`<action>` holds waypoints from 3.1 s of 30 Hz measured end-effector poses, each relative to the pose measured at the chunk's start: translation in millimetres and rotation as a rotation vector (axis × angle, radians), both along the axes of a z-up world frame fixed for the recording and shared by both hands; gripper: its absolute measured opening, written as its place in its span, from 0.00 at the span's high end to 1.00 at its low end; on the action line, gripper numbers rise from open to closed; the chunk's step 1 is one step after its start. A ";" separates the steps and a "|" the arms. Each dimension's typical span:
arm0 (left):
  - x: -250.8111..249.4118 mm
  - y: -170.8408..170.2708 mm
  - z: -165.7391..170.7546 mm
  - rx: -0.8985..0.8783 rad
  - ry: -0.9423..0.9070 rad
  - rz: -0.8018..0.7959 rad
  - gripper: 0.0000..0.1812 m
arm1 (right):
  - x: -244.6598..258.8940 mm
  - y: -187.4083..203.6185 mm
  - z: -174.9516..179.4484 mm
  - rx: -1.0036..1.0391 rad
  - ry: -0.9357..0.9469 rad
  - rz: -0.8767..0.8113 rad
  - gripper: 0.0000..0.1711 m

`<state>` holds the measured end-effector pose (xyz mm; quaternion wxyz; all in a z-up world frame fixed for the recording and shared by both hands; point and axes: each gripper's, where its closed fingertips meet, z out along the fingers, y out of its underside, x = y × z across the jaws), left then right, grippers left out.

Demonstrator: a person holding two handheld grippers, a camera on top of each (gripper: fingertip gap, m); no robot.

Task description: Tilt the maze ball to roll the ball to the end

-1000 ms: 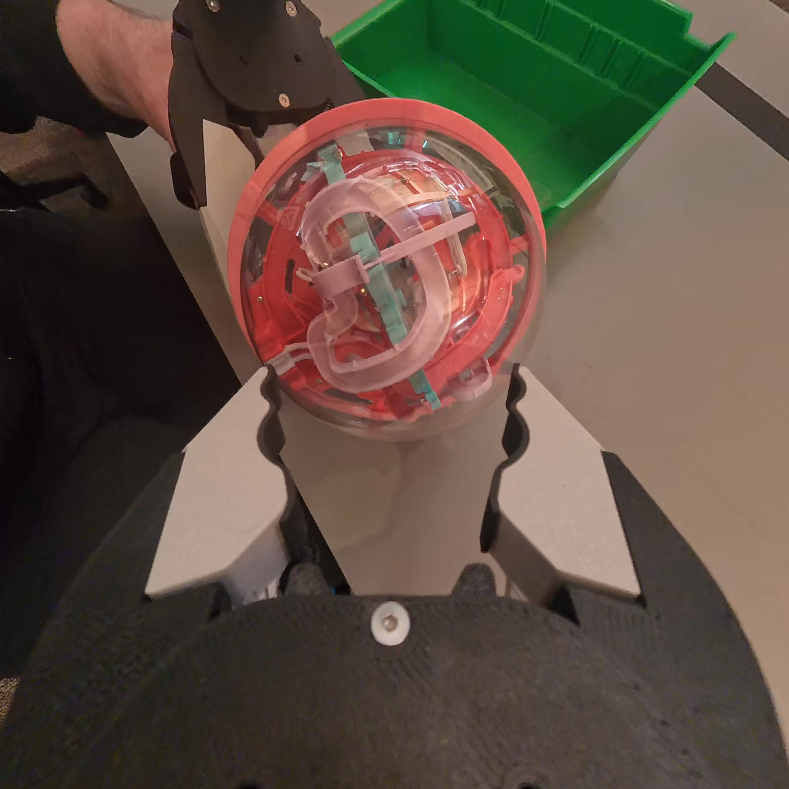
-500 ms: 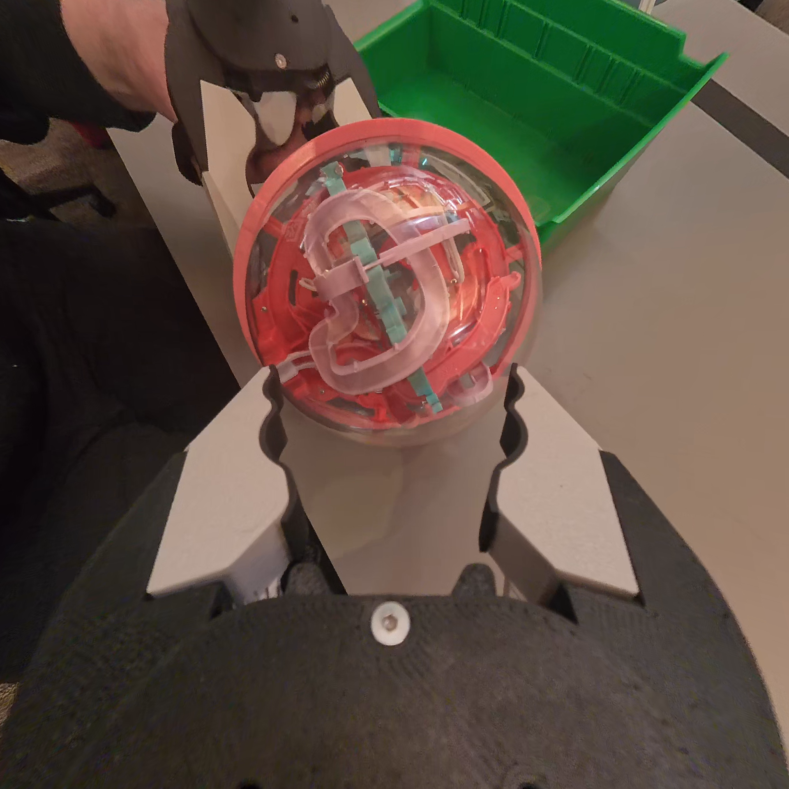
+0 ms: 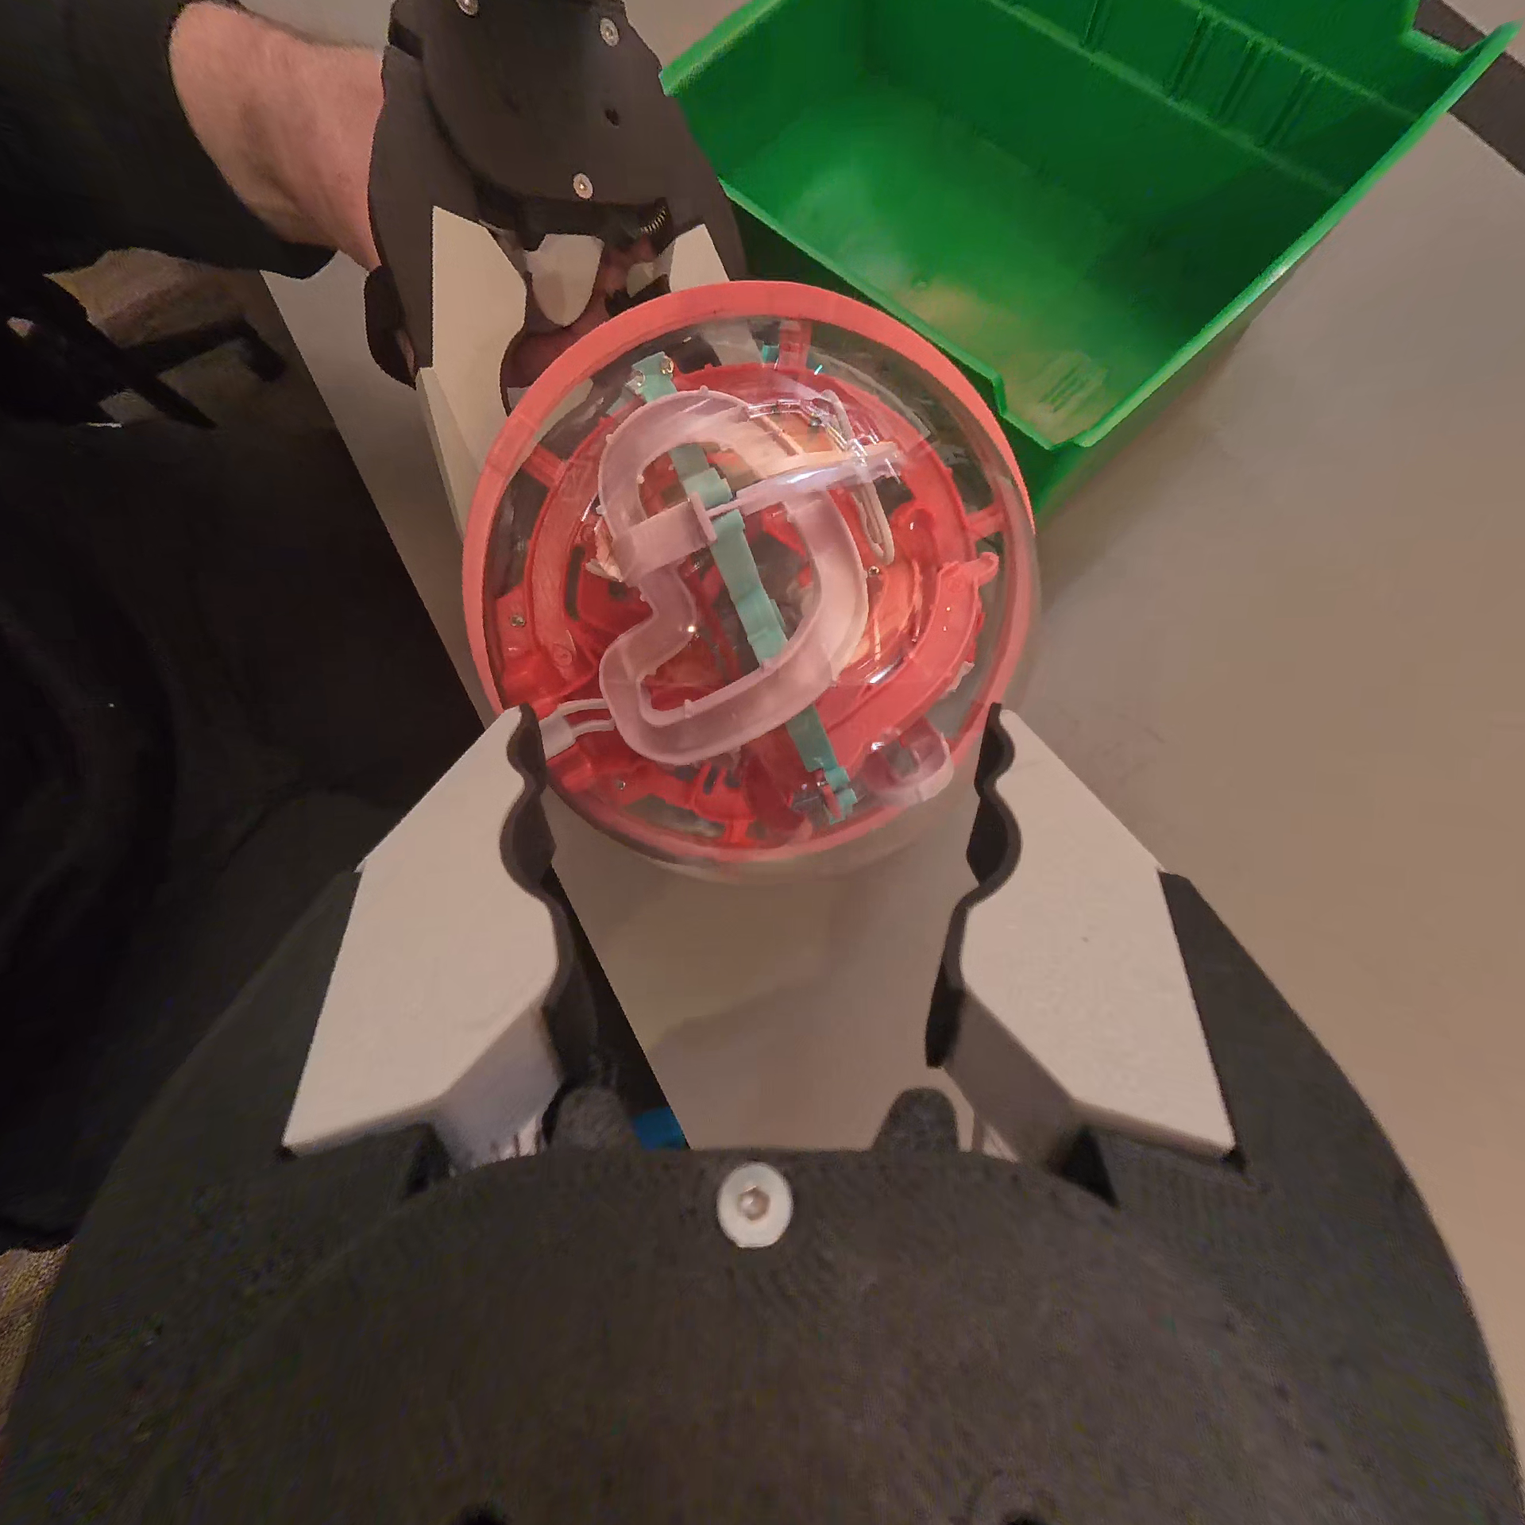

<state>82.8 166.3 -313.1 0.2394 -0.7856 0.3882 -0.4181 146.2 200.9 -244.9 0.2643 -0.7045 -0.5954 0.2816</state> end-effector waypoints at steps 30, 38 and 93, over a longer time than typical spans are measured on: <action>9.5 -5.7 -8.5 -0.114 -0.043 -0.055 0.38 | -5.3 4.3 6.5 -0.051 -0.170 0.036 0.39; 1.6 -1.7 -6.3 -0.073 -0.018 -0.014 0.37 | -7.3 5.1 4.7 -0.038 -0.169 0.035 0.39; 11.7 -0.5 5.3 -0.153 -0.100 -0.028 0.43 | -6.9 12.2 6.9 -0.165 -0.215 0.026 0.35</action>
